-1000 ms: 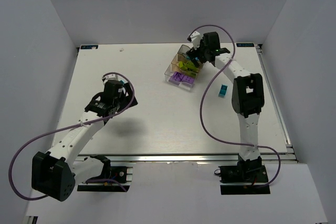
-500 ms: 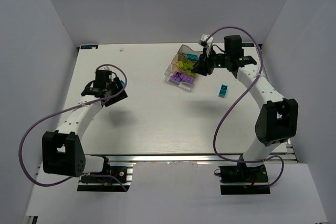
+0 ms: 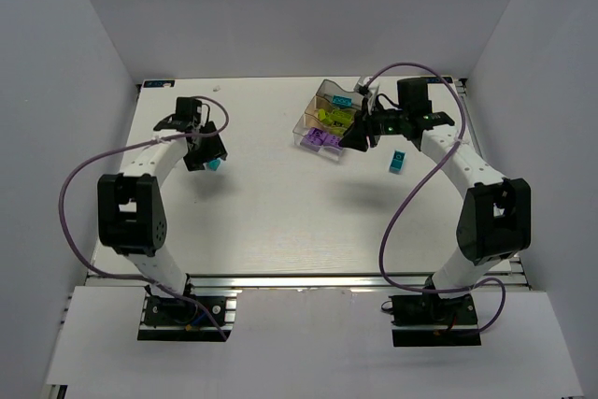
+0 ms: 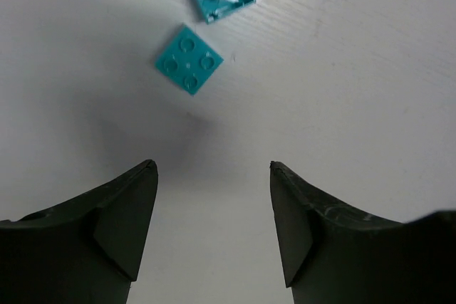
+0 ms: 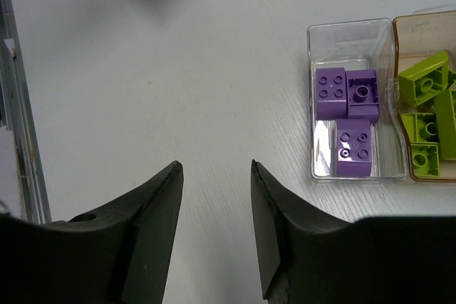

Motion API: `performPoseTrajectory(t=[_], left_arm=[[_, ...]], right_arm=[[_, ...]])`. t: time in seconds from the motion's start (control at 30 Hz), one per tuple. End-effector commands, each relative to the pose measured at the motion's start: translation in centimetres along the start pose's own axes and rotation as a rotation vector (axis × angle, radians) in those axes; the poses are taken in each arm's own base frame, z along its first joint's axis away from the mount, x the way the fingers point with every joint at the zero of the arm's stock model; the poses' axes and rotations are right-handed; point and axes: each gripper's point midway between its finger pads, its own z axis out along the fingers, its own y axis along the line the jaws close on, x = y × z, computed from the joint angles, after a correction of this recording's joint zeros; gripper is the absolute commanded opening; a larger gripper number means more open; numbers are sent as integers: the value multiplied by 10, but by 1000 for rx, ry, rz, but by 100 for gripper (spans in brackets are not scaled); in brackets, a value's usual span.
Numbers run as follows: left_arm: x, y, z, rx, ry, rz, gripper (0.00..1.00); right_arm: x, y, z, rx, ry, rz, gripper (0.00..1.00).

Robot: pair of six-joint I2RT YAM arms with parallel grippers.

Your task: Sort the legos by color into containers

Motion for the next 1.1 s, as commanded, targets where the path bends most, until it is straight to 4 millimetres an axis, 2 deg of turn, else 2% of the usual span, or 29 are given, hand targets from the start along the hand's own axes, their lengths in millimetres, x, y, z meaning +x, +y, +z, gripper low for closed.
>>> performPoseTrajectory(t=[0.0, 0.13, 0.2, 0.4, 0.43, 0.57, 1.07], left_arm=[[-13, 10, 3, -65, 16, 117, 74], [-21, 30, 17, -173, 21, 224, 76], [-26, 33, 25, -185, 20, 270, 76], [-31, 31, 46, -166, 25, 355, 74], [-29, 31, 50, -159, 33, 372, 70], [-25, 26, 60, -116, 31, 397, 69], [-28, 17, 80, -55, -3, 437, 61]], right_arm=[[-19, 7, -7, -7, -56, -33, 49], [-20, 8, -7, -8, -59, -27, 50], [-20, 8, -6, -9, -60, -26, 50], [-21, 7, -6, -12, -62, -27, 53], [-22, 7, -6, -12, -63, -27, 53], [-22, 6, -7, -6, -60, -22, 53], [-15, 7, -6, -6, -43, 10, 53]])
